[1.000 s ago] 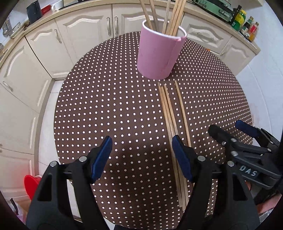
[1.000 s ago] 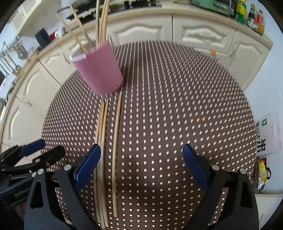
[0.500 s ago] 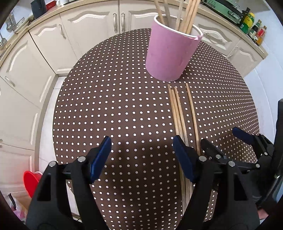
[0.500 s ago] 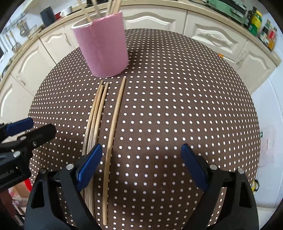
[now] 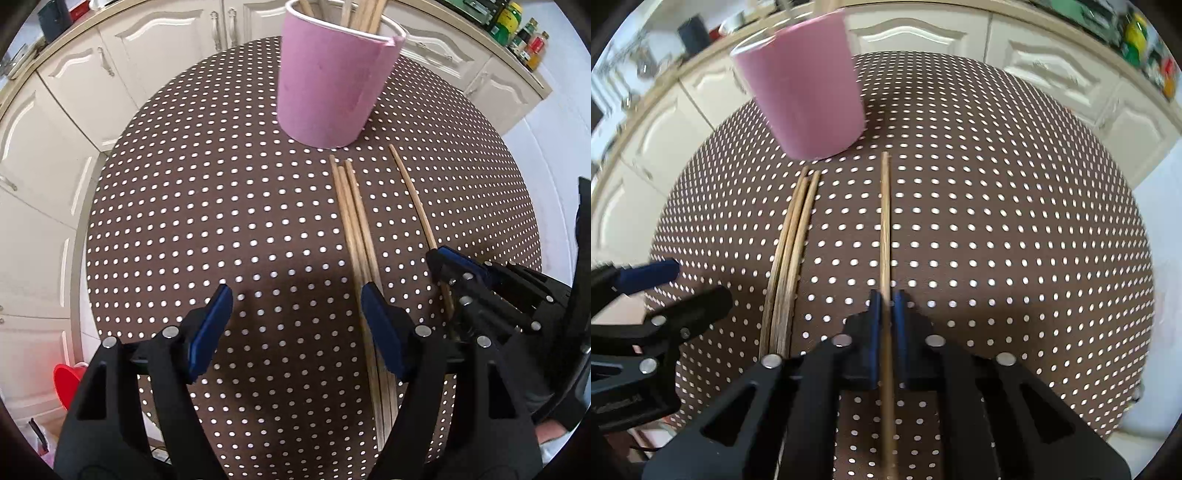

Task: Organize utensils
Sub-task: 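Lower the right gripper onto a lone chopstick and close it, then close the left gripper on a chopstick while the right gripper holds its chopstick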

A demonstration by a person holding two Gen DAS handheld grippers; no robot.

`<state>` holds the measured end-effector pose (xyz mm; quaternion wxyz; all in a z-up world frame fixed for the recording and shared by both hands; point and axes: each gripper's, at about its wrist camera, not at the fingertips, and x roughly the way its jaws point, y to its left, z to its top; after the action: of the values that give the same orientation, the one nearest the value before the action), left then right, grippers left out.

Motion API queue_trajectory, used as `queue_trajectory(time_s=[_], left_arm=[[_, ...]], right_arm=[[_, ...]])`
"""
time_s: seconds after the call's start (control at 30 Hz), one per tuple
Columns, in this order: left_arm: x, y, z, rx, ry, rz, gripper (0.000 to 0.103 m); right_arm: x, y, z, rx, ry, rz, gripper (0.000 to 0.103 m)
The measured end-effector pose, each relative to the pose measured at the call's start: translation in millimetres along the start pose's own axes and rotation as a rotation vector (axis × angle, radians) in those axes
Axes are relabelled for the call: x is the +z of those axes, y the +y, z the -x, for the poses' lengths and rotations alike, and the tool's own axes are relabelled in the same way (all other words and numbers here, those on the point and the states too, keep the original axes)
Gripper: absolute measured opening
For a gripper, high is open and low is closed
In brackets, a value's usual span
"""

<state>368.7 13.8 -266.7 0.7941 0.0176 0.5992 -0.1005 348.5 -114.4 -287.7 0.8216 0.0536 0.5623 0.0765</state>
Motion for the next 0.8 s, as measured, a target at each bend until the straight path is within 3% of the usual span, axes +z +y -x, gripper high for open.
queue_trajectory(time_s=[0.1,0.4,0.57,0.73,0.8], left_arm=[[0,-7,-7,0.002,0.021,-0.014,0.071],[13,-28,-35,0.055,0.081,-0.062,0.072],[27,-36,-40,0.103,0.074,-0.038,0.072],[36,-37,-48,0.097,0.097,0.000,0.073],[38,-38,-52,0.134,0.106,0.000,0.070]], right_arm=[[-1,-11,2,0.044,-0.006,-0.036,0.005],[-5,-24,8,0.060,-0.014,-0.049,0.005],[-9,-25,7,0.064,-0.015,-0.053,0.004],[-9,-23,7,0.059,-0.011,-0.050,0.004],[-8,-22,7,0.052,-0.007,-0.047,0.004]])
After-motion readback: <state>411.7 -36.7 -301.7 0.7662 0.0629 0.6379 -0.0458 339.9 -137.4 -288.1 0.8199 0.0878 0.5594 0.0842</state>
